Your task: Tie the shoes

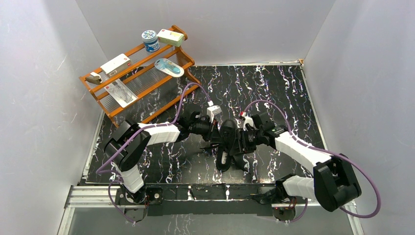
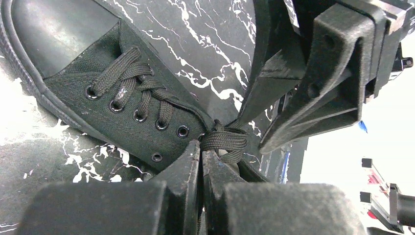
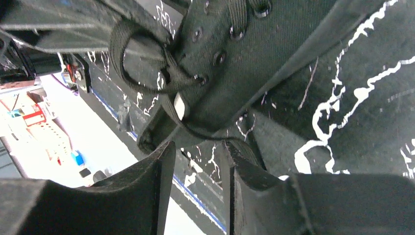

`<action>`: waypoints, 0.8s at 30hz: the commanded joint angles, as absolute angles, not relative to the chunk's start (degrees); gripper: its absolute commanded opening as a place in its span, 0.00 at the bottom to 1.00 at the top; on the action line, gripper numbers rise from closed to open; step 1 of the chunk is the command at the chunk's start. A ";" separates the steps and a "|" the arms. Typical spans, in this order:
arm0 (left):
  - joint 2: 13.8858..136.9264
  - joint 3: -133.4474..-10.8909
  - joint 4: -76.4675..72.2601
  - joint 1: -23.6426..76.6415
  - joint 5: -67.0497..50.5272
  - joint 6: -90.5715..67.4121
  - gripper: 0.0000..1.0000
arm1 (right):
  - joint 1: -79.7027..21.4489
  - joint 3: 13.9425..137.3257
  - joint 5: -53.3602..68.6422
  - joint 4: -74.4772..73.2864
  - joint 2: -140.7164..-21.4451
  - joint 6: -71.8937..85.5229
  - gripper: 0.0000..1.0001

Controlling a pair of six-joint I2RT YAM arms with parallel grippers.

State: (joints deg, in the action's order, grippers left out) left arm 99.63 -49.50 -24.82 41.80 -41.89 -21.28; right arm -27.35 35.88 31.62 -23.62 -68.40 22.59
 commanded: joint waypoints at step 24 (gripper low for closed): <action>94.72 -50.01 -22.93 41.13 -47.95 -22.09 0.00 | -31.20 35.70 30.68 -11.24 -66.02 31.22 0.00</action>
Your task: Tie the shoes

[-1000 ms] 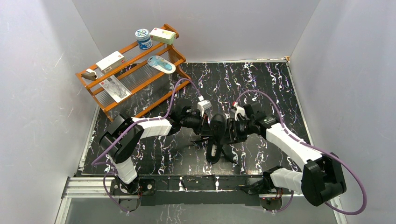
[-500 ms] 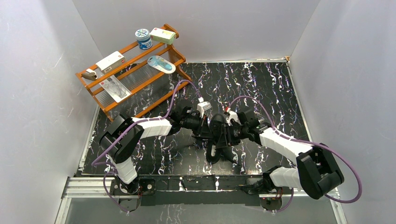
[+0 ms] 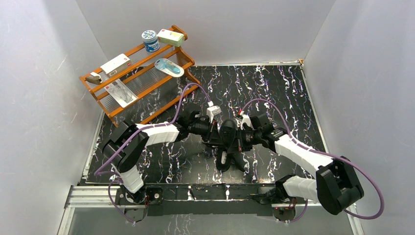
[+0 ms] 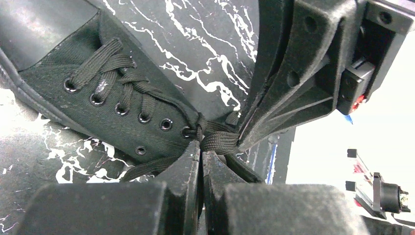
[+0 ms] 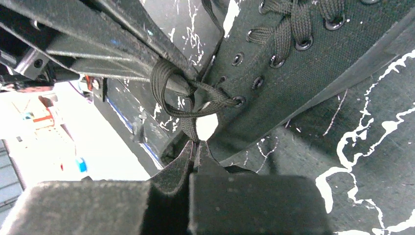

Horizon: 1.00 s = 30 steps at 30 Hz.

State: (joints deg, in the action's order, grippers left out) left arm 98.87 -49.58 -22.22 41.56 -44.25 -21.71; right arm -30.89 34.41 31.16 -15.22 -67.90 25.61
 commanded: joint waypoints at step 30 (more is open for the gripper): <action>97.44 -48.69 -29.22 41.21 -50.89 -23.71 0.28 | -31.20 37.35 27.56 -7.09 -69.94 35.83 0.00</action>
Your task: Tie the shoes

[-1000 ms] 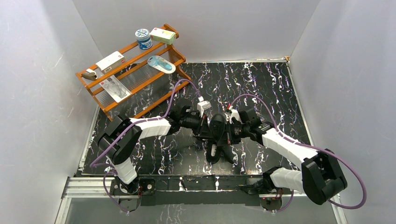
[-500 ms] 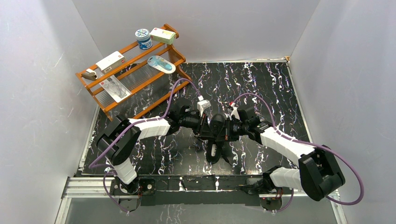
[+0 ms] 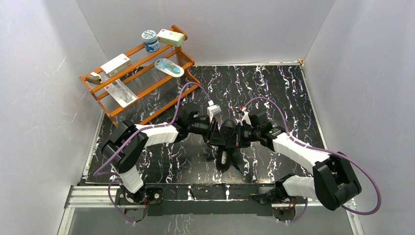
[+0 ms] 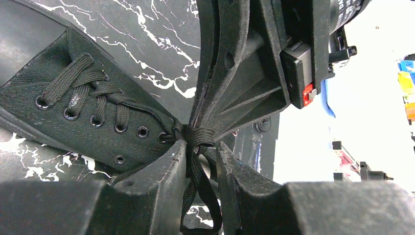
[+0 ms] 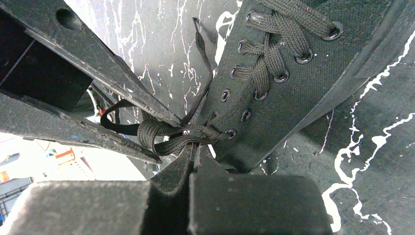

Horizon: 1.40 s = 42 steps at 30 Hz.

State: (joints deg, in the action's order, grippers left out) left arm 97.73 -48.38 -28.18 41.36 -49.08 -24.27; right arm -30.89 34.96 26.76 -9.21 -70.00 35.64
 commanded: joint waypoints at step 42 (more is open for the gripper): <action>96.23 -50.58 -23.32 42.47 -41.01 -18.67 0.00 | -26.95 51.18 41.96 -15.46 -80.64 1.49 0.51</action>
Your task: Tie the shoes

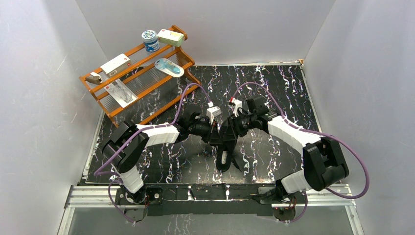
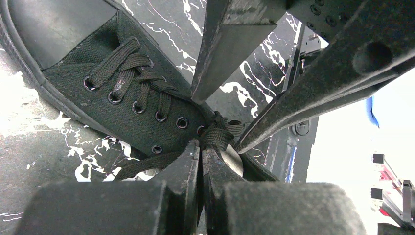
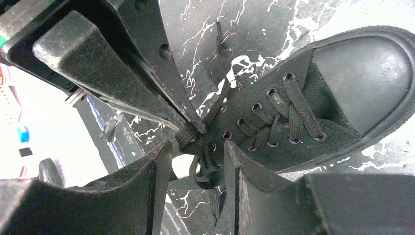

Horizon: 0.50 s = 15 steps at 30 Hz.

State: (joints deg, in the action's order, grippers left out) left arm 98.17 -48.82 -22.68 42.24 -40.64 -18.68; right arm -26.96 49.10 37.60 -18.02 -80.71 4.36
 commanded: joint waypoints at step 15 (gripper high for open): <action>95.87 -48.68 -27.71 42.46 -40.82 -22.90 0.00 | -26.93 49.00 40.28 -11.30 -81.53 4.22 0.35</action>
State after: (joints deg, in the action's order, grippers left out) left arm 98.15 -48.80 -24.91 42.24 -40.07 -21.69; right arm -27.00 48.99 39.38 -14.28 -81.87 4.34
